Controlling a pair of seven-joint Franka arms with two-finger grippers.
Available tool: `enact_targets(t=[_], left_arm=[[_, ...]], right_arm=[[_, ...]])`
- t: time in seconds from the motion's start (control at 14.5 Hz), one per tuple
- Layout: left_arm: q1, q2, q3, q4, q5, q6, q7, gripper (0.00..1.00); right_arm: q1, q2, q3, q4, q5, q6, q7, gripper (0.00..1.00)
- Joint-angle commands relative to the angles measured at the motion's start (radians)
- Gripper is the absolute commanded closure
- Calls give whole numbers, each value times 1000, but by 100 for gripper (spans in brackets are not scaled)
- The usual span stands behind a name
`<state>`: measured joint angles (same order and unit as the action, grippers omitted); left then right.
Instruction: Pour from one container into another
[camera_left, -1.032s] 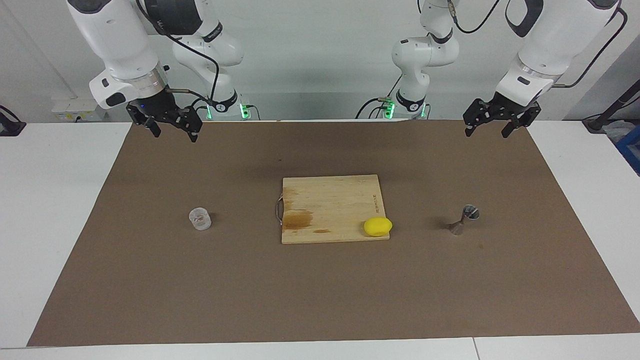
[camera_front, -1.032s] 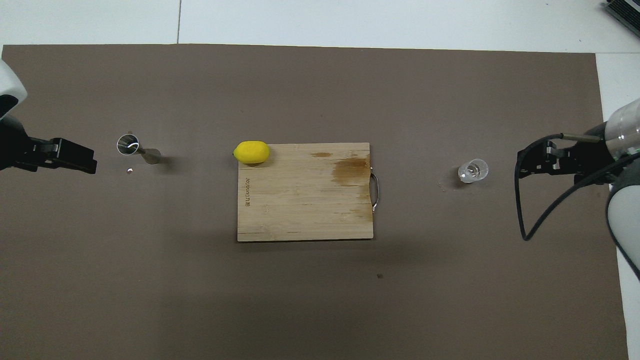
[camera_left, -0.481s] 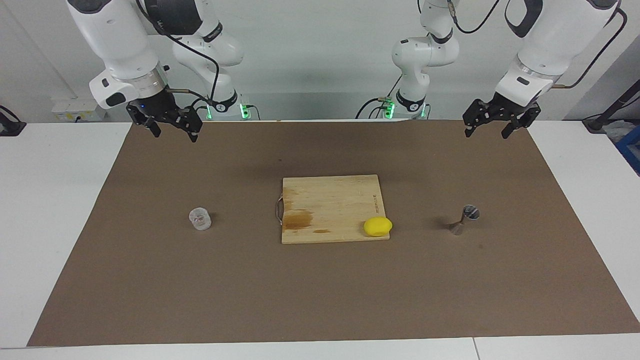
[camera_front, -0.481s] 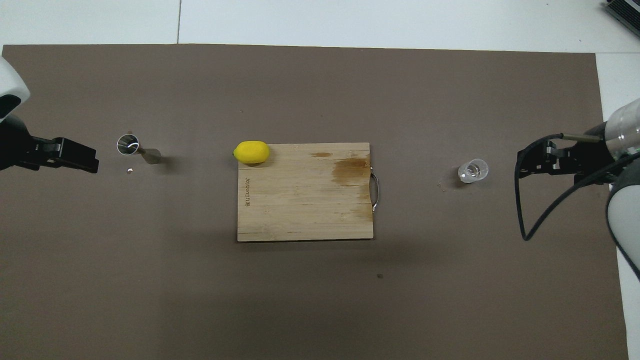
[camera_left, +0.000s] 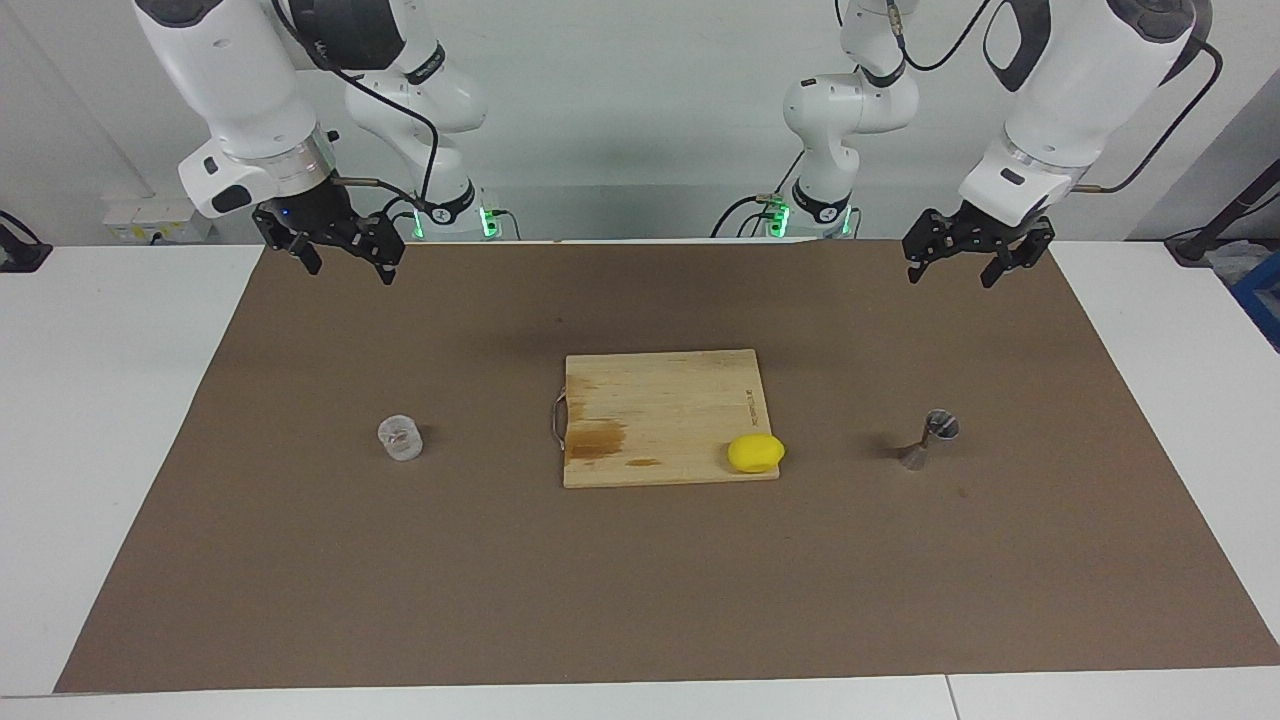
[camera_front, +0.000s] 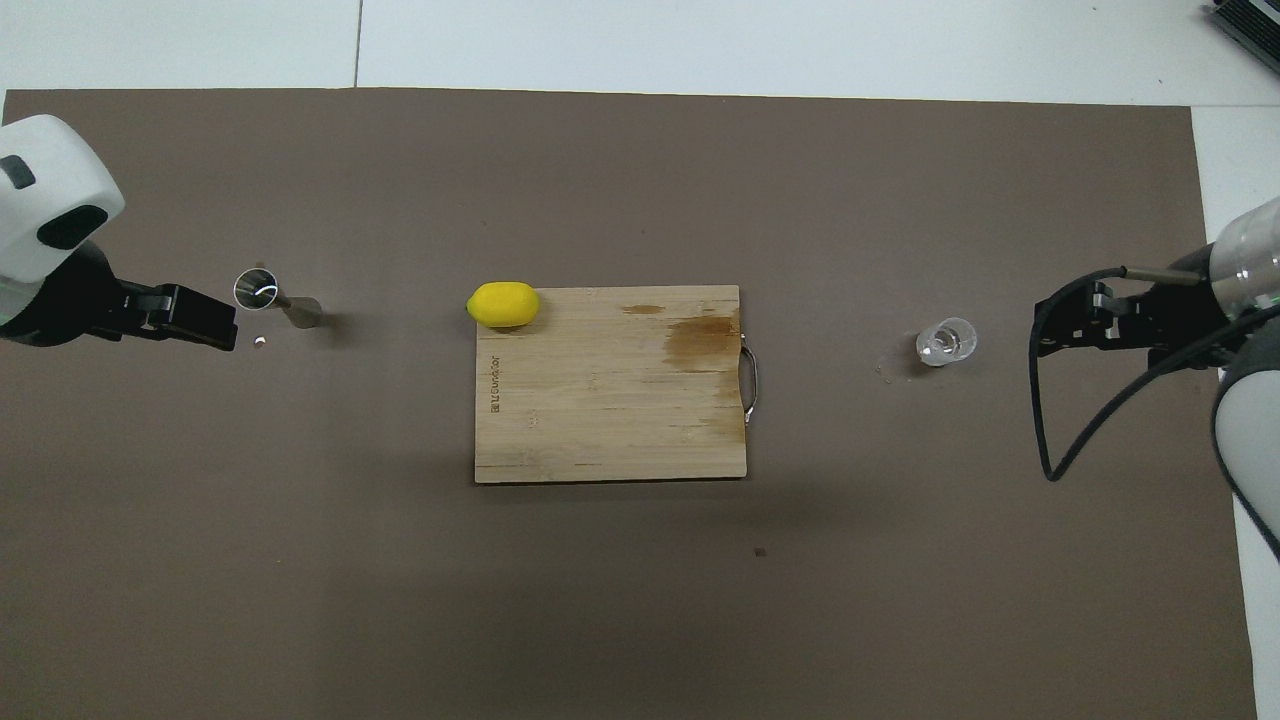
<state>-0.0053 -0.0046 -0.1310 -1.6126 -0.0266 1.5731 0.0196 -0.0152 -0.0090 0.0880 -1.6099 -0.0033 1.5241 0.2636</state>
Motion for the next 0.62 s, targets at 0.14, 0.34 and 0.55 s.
enact_targets(t=[0.14, 0.34, 0.55], left_arm=[[8, -23, 17, -40, -59, 4, -52, 0], [76, 17, 21, -40, -182, -1, -146, 0], [132, 81, 22, -40, -332, 15, -448, 0]], right_arm=[[-15, -23, 9, -24, -1, 4, -24, 1], [-15, -23, 9, -24, -1, 4, -24, 1], [-15, -23, 9, -24, -1, 4, -24, 1]])
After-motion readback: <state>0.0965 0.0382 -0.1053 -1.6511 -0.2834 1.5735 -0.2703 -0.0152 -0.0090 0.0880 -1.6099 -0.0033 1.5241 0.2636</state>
